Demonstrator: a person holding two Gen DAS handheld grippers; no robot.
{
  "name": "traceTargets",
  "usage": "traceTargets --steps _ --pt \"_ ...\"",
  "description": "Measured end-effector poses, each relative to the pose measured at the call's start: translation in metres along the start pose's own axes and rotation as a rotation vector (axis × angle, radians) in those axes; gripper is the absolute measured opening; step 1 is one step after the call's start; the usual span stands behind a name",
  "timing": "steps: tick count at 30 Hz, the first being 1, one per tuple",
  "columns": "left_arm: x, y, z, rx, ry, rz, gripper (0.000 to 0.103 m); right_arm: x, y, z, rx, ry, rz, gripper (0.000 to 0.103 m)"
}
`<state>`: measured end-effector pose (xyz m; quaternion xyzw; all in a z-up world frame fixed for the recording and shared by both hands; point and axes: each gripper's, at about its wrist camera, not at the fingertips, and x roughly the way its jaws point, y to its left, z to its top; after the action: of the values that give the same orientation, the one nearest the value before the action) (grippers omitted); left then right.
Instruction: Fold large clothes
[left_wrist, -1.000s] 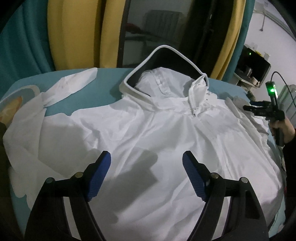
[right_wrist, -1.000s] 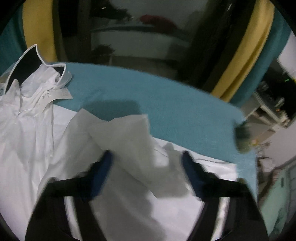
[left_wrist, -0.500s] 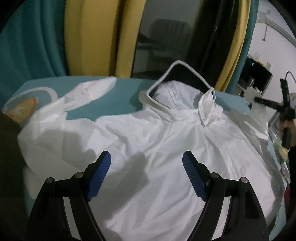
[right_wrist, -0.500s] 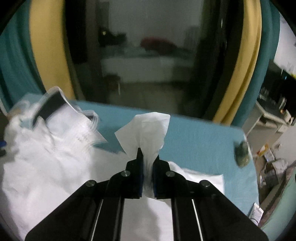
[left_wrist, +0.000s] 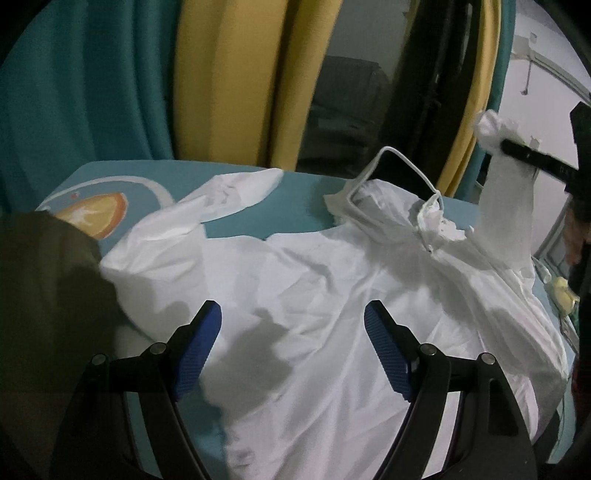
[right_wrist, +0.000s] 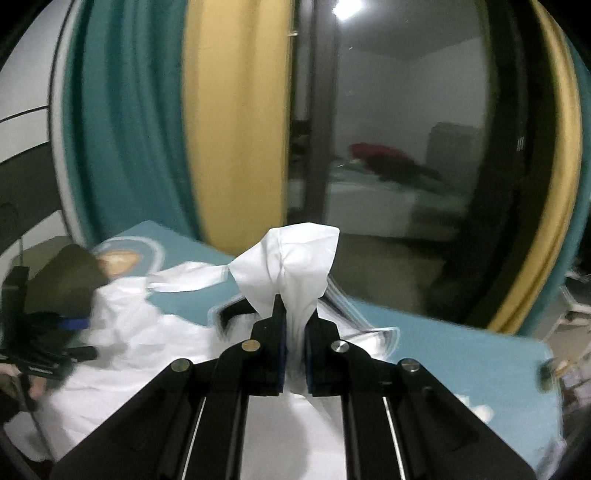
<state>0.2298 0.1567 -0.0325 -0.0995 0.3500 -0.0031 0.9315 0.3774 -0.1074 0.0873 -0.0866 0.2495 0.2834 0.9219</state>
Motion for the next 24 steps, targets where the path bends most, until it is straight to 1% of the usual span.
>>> traceTargets --steps 4,5,10,13,15,17,18,19,20,22,24 --pt "-0.008 0.017 0.002 -0.005 -0.011 -0.010 0.082 0.038 0.034 -0.015 0.027 0.054 0.063 0.008" --pt "-0.009 0.021 0.003 -0.003 -0.013 -0.008 0.082 0.052 0.042 -0.020 0.028 0.076 0.074 0.008" --pt "-0.011 0.043 0.010 -0.019 0.001 0.007 0.082 0.091 0.080 -0.039 0.033 0.164 0.135 0.008" --pt "-0.008 0.054 0.019 -0.027 0.019 0.009 0.082 0.116 0.096 -0.054 0.049 0.232 0.164 0.008" --pt "-0.003 0.061 0.028 -0.024 0.029 0.011 0.082 0.136 0.104 -0.067 0.058 0.291 0.163 0.009" --pt "0.007 0.067 0.037 -0.029 0.049 0.014 0.082 0.152 0.107 -0.077 0.074 0.353 0.169 0.012" --pt "0.013 0.070 0.042 -0.035 0.063 0.011 0.082 0.156 0.108 -0.081 0.085 0.375 0.174 0.016" --pt "0.019 0.073 0.047 -0.039 0.076 0.002 0.082 0.160 0.109 -0.085 0.094 0.399 0.184 0.024" --pt "0.023 0.074 0.051 -0.039 0.083 0.000 0.082 0.165 0.111 -0.089 0.096 0.423 0.204 0.029" --pt "0.040 0.077 0.062 -0.034 0.112 -0.007 0.082 0.163 0.113 -0.091 0.096 0.423 0.235 0.050" --pt "0.061 0.080 0.075 -0.032 0.146 -0.016 0.082 0.157 0.114 -0.088 0.097 0.429 0.253 0.059"
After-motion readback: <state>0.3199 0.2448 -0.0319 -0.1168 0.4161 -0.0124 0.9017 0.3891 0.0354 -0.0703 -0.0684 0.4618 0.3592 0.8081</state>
